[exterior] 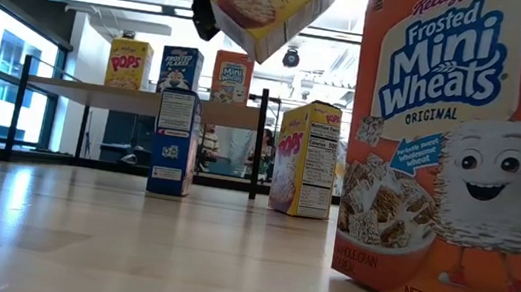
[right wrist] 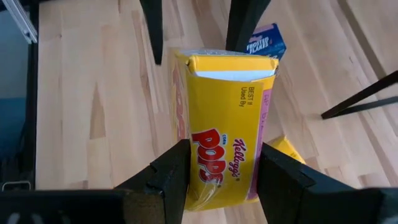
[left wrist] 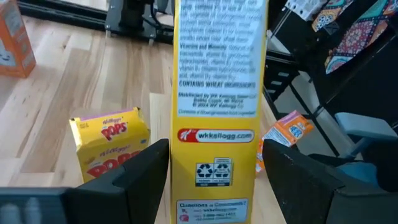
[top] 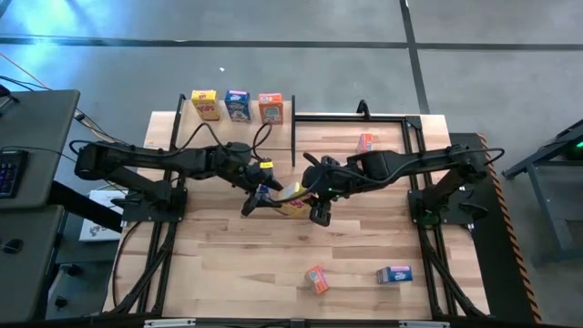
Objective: Stack cereal on shelf
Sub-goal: Put the right yellow cereal box on the shelf aligned with the other yellow cereal box
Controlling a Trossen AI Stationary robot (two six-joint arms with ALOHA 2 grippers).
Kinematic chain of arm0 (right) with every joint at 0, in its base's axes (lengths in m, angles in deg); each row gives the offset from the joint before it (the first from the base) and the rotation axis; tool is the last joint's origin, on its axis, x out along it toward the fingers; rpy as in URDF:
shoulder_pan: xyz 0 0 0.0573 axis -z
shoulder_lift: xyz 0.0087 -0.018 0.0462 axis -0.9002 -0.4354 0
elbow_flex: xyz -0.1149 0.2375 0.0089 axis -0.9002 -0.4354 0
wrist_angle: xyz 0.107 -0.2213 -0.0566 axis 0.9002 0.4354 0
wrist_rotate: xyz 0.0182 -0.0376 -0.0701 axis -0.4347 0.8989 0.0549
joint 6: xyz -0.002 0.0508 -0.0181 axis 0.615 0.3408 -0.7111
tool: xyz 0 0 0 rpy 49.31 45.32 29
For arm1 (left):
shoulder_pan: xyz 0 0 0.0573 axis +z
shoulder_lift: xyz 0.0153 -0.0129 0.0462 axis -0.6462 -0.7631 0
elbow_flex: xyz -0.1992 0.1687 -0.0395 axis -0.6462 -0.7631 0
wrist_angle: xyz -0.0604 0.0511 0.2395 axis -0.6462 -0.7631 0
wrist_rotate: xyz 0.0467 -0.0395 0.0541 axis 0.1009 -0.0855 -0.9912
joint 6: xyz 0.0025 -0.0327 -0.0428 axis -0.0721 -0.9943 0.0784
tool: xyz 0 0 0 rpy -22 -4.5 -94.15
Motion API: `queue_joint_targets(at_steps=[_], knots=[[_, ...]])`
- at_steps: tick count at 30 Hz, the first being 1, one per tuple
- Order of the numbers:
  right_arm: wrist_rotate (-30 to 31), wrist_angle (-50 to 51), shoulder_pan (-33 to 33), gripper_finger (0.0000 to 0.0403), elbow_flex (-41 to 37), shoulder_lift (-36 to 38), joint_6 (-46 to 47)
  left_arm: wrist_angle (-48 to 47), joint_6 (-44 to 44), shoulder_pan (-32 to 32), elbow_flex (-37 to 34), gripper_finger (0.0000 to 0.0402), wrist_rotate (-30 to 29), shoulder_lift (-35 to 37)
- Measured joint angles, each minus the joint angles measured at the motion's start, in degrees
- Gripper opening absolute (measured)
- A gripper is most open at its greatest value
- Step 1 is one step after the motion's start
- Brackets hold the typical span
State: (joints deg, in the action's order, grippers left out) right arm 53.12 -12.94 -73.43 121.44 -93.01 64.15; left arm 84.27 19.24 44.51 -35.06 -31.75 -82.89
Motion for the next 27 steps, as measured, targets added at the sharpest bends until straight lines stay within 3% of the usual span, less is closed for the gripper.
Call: queue_joint_targets(at_steps=[8, 19, 27], knots=[[-0.07, -1.93, 0.0, 0.0154, 0.0, 0.0, 0.0, 0.01, 0.17, 0.0, 0.0, 0.0243, -0.18, 0.01], [-0.09, -1.95, 0.0, 0.0154, 0.0, 0.0, 0.44, -0.02, 1.62, -0.02, 0.0, 0.0174, -0.27, 0.01], [-1.02, -2.08, 0.0, 0.0154, 0.0, 0.0, 0.36, -0.02, 1.54, -0.61, 0.0, 0.0171, -0.39, 0.01]])
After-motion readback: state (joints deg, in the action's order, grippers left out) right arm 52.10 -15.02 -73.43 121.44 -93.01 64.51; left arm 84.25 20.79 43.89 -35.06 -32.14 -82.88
